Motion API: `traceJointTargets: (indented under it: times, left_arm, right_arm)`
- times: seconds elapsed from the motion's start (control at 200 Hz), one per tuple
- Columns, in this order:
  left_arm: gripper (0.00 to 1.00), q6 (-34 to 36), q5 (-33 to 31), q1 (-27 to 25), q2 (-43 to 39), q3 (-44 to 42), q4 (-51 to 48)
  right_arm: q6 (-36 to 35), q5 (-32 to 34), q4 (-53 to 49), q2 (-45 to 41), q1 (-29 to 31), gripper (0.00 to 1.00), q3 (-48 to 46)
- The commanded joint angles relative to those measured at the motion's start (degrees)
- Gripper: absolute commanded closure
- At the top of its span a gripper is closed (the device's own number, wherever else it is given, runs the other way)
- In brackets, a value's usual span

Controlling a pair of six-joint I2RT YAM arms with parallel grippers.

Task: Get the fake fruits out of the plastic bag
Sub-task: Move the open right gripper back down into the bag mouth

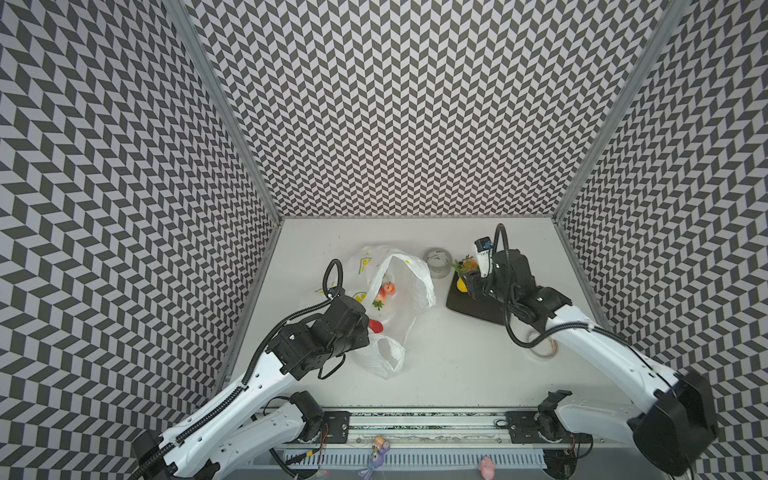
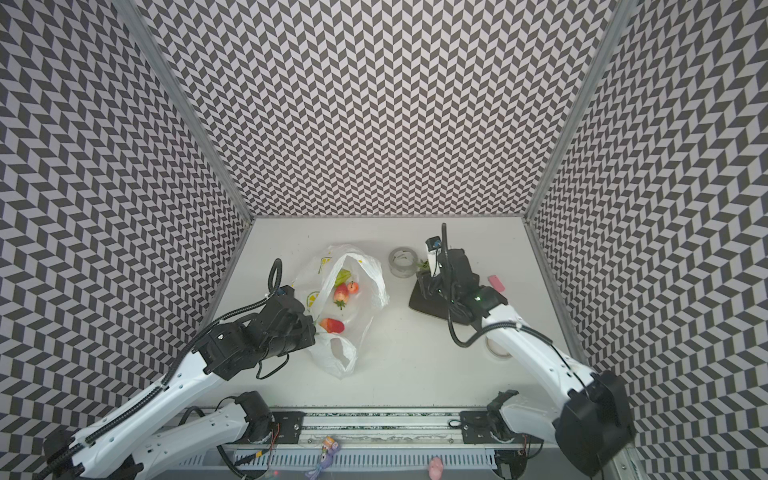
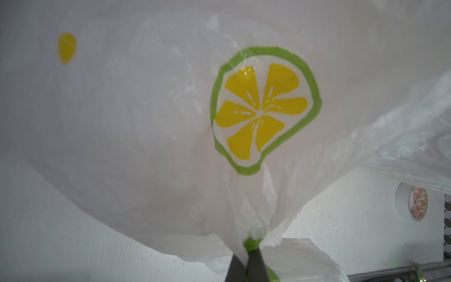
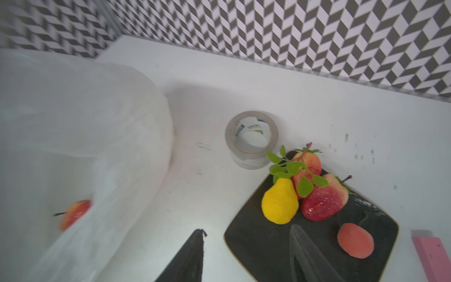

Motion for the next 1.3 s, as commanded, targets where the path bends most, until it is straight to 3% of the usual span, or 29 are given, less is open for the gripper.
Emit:
traceJointTargets:
  times: [0.0,0.12,0.255,0.491,0.681,0.866,1.031,1.297]
  left_arm:
    - [1.0,1.4,-0.4,0.5,-0.4,-0.8,1.1]
    - [1.0,2.0,0.2,0.5,-0.2,-1.2,1.9]
    - [1.0,2.1,0.5,0.6,-0.2,-1.4,2.0]
    - [1.0,2.1,0.6,0.6,-0.2,-1.5,2.0]
    - [1.0,1.8,0.9,0.6,-0.6,-2.2,2.2]
    - [1.0,1.7,1.4,0.7,-1.2,-2.3,1.8]
    - [1.0,1.3,1.5,0.6,-2.0,-2.1,1.0]
    - [1.0,0.4,0.8,0.7,-2.9,-1.9,-2.9]
  right_arm:
    - [-1.6,-12.2,3.4,-7.5,1.4,0.51,-3.8]
    - [-5.5,-15.0,7.8,-16.0,8.2,0.56,-9.0]
    - [-9.7,-13.6,13.4,-21.0,18.4,0.62,-14.8]
    - [-14.7,-4.9,23.5,-11.9,29.7,0.66,-15.6]
    - [-16.4,-0.1,34.3,0.5,32.9,0.66,-14.9]
    - [-10.8,7.4,33.0,13.7,33.7,0.68,-7.9]
    - [-4.6,7.6,33.6,22.9,33.8,0.67,-3.4]
    - [4.4,4.1,32.2,32.7,33.7,0.54,1.3]
